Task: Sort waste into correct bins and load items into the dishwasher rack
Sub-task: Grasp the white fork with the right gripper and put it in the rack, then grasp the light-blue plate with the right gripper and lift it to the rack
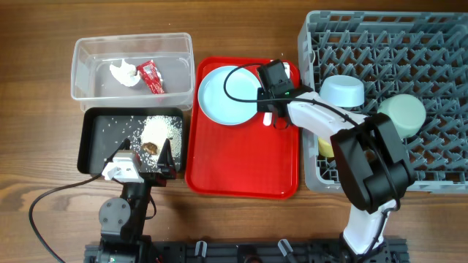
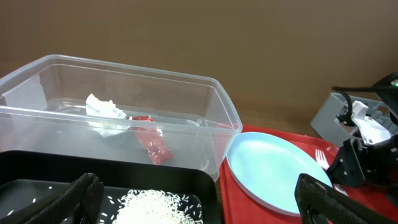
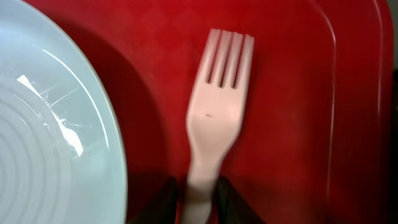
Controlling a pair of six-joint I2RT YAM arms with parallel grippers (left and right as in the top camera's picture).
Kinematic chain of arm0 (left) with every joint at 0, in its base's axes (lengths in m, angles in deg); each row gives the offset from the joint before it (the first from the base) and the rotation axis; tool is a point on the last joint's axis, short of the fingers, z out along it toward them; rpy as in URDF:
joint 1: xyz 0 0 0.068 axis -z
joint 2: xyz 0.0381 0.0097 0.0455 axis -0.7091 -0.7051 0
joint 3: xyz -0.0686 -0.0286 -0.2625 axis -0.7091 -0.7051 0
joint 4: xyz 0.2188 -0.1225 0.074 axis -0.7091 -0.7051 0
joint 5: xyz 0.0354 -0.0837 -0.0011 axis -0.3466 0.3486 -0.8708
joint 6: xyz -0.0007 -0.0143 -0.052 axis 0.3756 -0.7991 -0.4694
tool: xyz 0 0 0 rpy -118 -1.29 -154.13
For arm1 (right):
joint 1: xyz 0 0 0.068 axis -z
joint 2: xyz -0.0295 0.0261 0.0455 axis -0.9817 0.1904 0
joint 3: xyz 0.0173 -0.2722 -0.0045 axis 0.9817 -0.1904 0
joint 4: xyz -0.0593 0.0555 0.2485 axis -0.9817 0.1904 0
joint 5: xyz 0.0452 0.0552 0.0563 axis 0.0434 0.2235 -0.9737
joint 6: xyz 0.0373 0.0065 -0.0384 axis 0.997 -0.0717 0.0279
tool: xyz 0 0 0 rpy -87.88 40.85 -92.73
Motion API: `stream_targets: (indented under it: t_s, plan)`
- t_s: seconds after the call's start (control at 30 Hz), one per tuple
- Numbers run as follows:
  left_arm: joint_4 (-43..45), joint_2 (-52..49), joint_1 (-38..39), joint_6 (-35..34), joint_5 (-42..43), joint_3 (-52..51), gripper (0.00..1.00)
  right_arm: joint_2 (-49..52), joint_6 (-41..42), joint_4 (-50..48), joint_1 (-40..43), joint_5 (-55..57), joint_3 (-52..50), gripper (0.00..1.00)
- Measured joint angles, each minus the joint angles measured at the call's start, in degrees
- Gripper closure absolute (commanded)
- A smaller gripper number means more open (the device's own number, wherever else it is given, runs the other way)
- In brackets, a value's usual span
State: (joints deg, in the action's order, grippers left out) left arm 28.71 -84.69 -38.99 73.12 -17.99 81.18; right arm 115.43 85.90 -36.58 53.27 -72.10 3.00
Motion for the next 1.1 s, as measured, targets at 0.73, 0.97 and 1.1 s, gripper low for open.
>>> stream_targets:
  t_s: [0.73,0.97,1.1]
  plan:
    - [0.0,0.0,0.0,0.0,0.0,0.0,0.0,-17.1,-26.6,-9.0,13.3,10.7,-0.3,0.44]
    - [0.0,0.0,0.0,0.0,0.0,0.0,0.0,-22.9,-21.8,2.9,2.4,2.1,-0.1,0.4]
    - [0.0,0.0,0.0,0.0,0.0,0.0,0.0,-22.4,-10.4,9.8,-1.5,-8.3,0.0,0.42]
